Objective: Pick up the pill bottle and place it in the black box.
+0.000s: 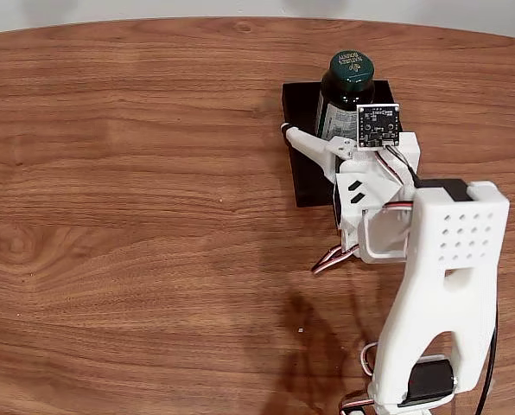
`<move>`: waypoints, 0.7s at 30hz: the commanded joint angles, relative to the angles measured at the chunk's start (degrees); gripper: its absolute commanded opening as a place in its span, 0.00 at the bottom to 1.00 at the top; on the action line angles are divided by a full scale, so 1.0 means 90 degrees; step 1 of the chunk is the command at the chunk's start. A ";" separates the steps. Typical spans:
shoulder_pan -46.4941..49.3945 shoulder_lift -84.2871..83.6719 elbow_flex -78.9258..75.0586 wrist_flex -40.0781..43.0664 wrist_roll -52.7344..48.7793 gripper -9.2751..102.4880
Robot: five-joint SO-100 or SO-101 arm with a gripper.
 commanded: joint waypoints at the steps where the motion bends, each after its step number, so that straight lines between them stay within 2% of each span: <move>1: -0.0098 0.0791 0.0176 -0.0020 0.0020 0.50; 21: 0.0078 0.2139 0.1445 -0.0029 -0.0010 0.50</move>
